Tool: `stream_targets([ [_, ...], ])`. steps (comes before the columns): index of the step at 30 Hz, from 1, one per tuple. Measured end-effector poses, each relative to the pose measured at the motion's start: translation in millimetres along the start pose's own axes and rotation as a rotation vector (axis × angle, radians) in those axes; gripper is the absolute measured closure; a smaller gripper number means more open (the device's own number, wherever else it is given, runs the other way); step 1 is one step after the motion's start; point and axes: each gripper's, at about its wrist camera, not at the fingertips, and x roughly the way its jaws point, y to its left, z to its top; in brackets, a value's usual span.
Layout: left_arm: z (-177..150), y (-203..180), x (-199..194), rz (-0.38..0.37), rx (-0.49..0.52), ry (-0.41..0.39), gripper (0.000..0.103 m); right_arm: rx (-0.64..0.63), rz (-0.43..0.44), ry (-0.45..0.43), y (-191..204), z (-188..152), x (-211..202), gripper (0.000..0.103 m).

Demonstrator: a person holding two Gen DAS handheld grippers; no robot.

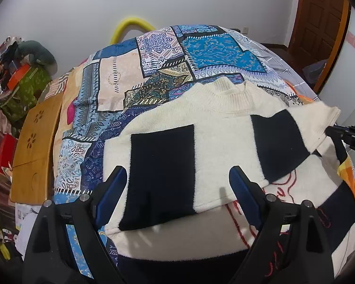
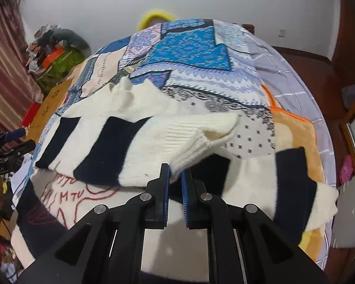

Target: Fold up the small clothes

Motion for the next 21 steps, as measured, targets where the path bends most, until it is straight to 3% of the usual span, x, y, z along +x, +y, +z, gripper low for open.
stream_targets([
  [8, 11.1, -7.7, -0.3, -0.004, -0.001, -0.008, 0.015, 0.062, -0.087, -0.067, -40.1, -3.5, -40.5, 0.093],
  [14, 29.6, -24.4, -2.2, -0.017, 0.012, -0.027, 0.015, 0.129, -0.179, -0.121, -83.9, -12.6, -77.7, 0.062],
  [21, 40.7, -55.2, 10.5, -0.050, 0.030, 0.000, 0.015, 0.222, -0.243, -0.119, -129.6, -33.4, -98.4, 0.051],
])
